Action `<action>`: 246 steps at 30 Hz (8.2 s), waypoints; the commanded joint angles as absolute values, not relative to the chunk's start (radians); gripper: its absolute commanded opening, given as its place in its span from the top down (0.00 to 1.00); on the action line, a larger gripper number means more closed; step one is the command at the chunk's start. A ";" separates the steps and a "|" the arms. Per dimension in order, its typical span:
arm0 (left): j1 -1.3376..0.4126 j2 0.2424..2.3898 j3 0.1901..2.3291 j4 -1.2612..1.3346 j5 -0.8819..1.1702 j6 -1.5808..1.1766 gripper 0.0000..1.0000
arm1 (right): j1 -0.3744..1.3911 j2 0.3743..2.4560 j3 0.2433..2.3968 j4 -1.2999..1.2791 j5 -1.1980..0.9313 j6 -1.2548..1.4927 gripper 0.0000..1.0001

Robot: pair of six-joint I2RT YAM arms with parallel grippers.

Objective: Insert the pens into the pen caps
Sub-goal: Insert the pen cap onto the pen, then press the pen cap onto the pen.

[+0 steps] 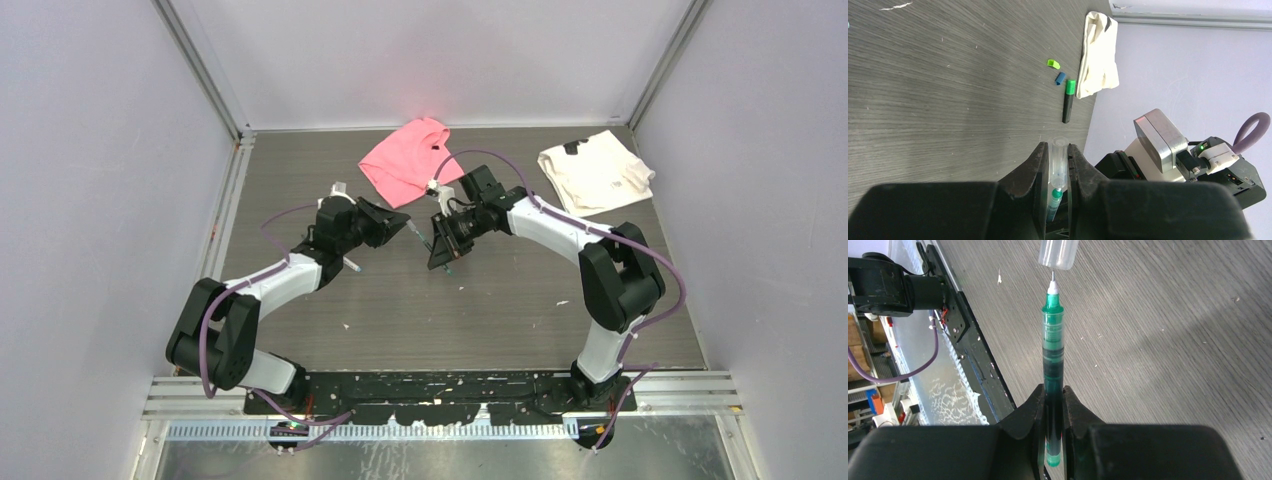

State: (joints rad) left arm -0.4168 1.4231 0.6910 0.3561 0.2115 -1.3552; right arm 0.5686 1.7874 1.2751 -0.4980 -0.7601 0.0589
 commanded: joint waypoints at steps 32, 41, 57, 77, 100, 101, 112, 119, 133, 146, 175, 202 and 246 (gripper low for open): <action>-0.500 1.400 0.799 0.207 0.166 -1.152 0.99 | 0.574 1.850 1.411 -0.466 -0.754 0.187 0.99; -0.509 1.318 0.761 0.193 0.070 -1.204 0.99 | 0.575 1.823 1.381 -0.418 -0.684 0.247 0.99; -0.528 1.300 0.754 0.158 0.040 -1.231 0.99 | 0.574 1.808 1.362 -0.379 -0.673 0.265 0.99; -0.424 1.221 0.848 0.024 0.072 -1.026 0.39 | 0.574 1.776 1.337 -0.392 -0.706 0.186 0.99; -0.458 1.522 1.133 -0.165 0.170 -1.038 0.50 | 0.574 1.772 1.338 -0.394 -0.716 0.179 0.99; -0.460 1.525 1.135 -0.166 0.168 -1.038 0.51 | 0.575 1.772 1.338 -0.394 -0.717 0.179 0.99; -0.469 1.582 1.165 -0.187 0.168 -1.028 0.70 | 0.575 1.769 1.337 -0.394 -0.718 0.178 0.99; -0.469 1.593 1.172 -0.186 0.169 -1.021 0.78 | 0.577 1.769 1.337 -0.396 -0.719 0.174 0.99; -0.507 1.517 1.060 -0.095 0.119 -1.138 0.97 | 0.576 1.783 1.378 -0.394 -0.673 0.224 0.99; -0.577 1.423 0.983 -0.050 -0.089 -1.125 0.99 | 0.576 1.804 1.400 -0.363 -0.686 0.350 0.99; -0.562 1.366 0.924 -0.005 -0.159 -1.181 0.99 | 0.578 1.772 1.362 -0.372 -0.823 0.278 0.99; -0.479 1.332 0.864 0.061 -0.057 -1.281 0.99 | 0.591 1.757 1.377 -0.396 -0.927 0.208 0.99; -0.498 1.340 0.831 0.127 -0.005 -1.295 0.99 | 0.591 1.793 1.397 -0.403 -0.836 0.250 0.99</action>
State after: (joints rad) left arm -0.4892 1.3499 0.8375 0.0784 -0.0204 -1.2842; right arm 0.5880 1.8130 1.3540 -0.4187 -0.8463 0.2398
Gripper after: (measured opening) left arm 0.173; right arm 0.186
